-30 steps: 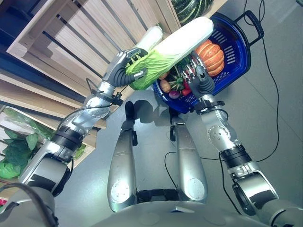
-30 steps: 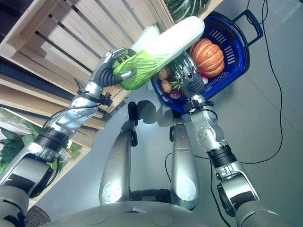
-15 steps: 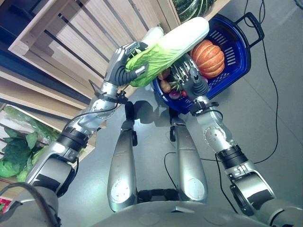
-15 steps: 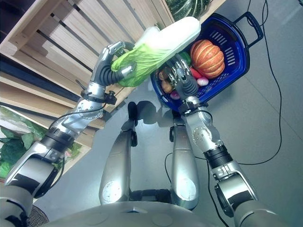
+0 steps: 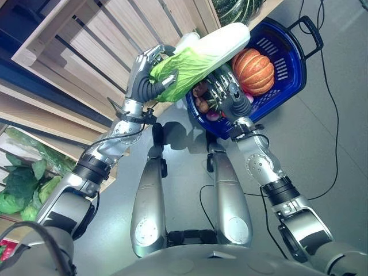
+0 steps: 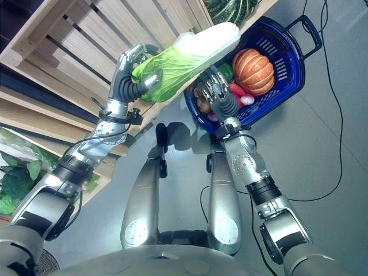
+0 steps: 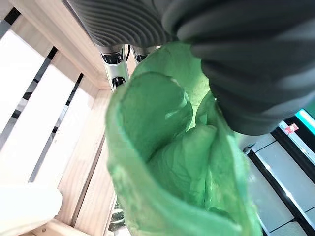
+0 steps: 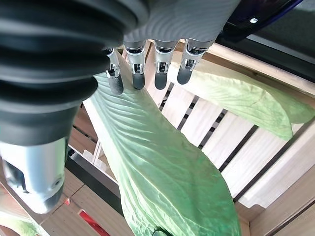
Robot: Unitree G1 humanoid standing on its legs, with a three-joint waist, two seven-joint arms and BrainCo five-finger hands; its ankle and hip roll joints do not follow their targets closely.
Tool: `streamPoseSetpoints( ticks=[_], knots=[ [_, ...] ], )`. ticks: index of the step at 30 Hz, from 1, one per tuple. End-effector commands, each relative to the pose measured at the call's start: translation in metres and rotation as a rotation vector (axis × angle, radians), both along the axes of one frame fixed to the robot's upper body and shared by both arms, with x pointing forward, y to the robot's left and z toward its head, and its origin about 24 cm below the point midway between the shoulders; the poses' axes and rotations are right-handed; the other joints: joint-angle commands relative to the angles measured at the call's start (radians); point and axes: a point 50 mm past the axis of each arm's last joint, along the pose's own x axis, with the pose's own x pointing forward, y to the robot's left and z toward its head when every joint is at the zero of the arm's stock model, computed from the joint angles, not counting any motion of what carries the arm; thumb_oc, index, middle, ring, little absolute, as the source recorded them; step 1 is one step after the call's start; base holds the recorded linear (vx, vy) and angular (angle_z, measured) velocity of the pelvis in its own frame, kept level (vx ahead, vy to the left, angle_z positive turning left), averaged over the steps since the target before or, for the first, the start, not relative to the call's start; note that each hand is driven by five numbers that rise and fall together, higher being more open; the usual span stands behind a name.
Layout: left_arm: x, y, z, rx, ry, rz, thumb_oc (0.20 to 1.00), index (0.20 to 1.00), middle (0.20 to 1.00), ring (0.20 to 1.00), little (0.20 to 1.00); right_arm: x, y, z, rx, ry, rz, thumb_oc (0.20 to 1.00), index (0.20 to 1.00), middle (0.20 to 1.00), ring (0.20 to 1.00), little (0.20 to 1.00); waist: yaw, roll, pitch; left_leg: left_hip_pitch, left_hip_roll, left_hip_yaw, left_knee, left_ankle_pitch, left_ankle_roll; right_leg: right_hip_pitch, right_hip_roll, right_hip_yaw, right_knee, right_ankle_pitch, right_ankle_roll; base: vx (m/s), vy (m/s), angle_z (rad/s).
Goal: Pick up fruits and vegetables into the basket
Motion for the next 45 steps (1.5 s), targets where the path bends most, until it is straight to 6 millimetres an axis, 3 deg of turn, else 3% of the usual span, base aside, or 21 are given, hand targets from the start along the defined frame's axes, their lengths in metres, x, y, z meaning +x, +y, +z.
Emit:
streamPoseSetpoints(
  ticks=[1, 13, 29, 45],
  knots=[
    [-0.021, -0.011, 0.029, -0.062, -0.181, -0.091, 0.2, 0.2, 0.2, 0.2, 0.2, -0.011, 0.013, 0.03, 0.102, -0.154, 0.094, 1.0, 1.0, 1.0, 1.0, 1.0, -0.004, -0.001, -0.032, -0.001, -0.03, -0.003, 0.059, -0.074, 0.051, 0.075, 0.006, -0.046, -0.045, 0.012, -0.02, 0.0, 0.0, 0.0],
    [-0.027, -0.023, 0.033, -0.061, -0.218, -0.164, 0.2, 0.2, 0.2, 0.2, 0.2, -0.015, 0.037, 0.024, 0.191, -0.087, 0.3, 1.0, 1.0, 1.0, 1.0, 1.0, 0.001, 0.002, -0.032, -0.002, -0.033, -0.003, 0.056, -0.073, 0.052, 0.073, 0.003, -0.049, -0.048, 0.013, -0.021, 0.0, 0.0, 0.0],
    [-0.032, -0.031, 0.036, -0.061, -0.261, -0.201, 0.2, 0.2, 0.2, 0.2, 0.2, -0.021, 0.055, 0.012, 0.275, -0.016, 0.427, 1.0, 1.0, 1.0, 1.0, 1.0, 0.006, 0.002, -0.032, -0.001, -0.037, -0.006, 0.047, -0.069, 0.051, 0.07, 0.002, -0.054, -0.053, 0.019, -0.02, 0.0, 0.0, 0.0],
    [-0.034, -0.052, 0.029, 0.041, -0.128, -0.383, 0.2, 0.2, 0.2, 0.2, 0.2, -0.019, 0.056, 0.039, 0.384, -0.133, 0.479, 1.0, 1.0, 1.0, 1.0, 1.0, 0.009, 0.004, -0.032, 0.005, -0.039, -0.003, 0.046, -0.074, 0.053, 0.074, 0.0, -0.059, -0.058, 0.025, -0.013, 0.0, 0.0, 0.0]
  ],
)
